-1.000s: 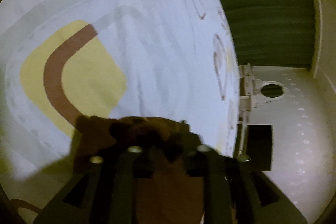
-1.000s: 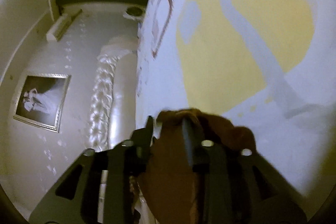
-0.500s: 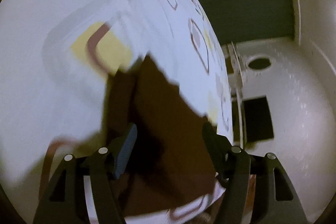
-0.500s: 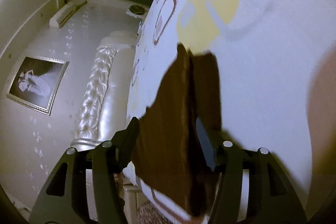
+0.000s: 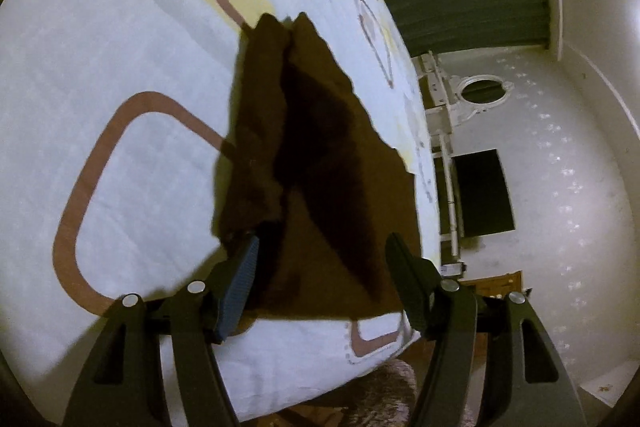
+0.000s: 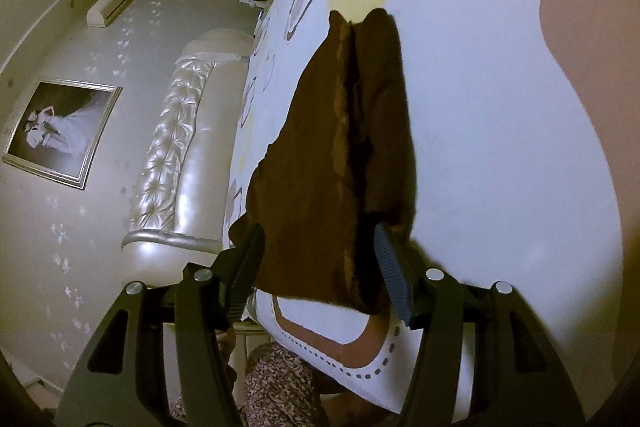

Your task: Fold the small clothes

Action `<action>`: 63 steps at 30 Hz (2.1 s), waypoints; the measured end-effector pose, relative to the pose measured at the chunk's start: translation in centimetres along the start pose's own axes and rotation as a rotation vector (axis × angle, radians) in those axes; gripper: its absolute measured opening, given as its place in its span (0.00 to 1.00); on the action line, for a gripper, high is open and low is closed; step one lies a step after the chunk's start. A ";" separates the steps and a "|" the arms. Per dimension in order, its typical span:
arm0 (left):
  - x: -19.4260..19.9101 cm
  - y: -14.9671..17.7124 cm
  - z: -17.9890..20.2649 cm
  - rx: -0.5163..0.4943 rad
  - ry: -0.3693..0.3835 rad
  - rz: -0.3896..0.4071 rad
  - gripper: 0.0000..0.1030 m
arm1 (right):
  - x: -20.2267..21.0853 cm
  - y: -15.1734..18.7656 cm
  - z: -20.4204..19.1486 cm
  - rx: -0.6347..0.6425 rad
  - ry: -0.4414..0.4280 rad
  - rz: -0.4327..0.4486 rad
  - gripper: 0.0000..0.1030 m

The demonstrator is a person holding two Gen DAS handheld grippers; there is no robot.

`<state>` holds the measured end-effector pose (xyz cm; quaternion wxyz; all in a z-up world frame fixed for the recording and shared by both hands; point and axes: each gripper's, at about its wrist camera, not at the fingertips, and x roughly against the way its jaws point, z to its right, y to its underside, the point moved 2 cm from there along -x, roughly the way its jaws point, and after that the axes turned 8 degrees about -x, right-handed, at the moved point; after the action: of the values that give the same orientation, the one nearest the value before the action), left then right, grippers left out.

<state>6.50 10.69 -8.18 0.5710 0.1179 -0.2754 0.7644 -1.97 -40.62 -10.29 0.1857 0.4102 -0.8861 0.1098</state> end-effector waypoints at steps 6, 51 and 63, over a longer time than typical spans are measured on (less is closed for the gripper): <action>-0.4 0.3 1.4 -0.059 0.024 -0.010 0.62 | -0.1 0.5 -0.2 0.004 0.015 -0.009 0.55; -3.4 1.2 1.9 -0.233 -0.258 -0.063 0.05 | -1.0 4.0 -1.7 0.220 0.271 -0.042 0.03; -2.8 -0.7 0.5 -0.201 -0.262 -0.056 0.04 | 1.3 4.1 -1.6 0.176 0.187 -0.025 0.02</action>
<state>7.95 8.34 -8.98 0.5600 0.1667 -0.4192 0.6949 -5.47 -38.32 -8.50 0.2321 0.4237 -0.8468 0.2226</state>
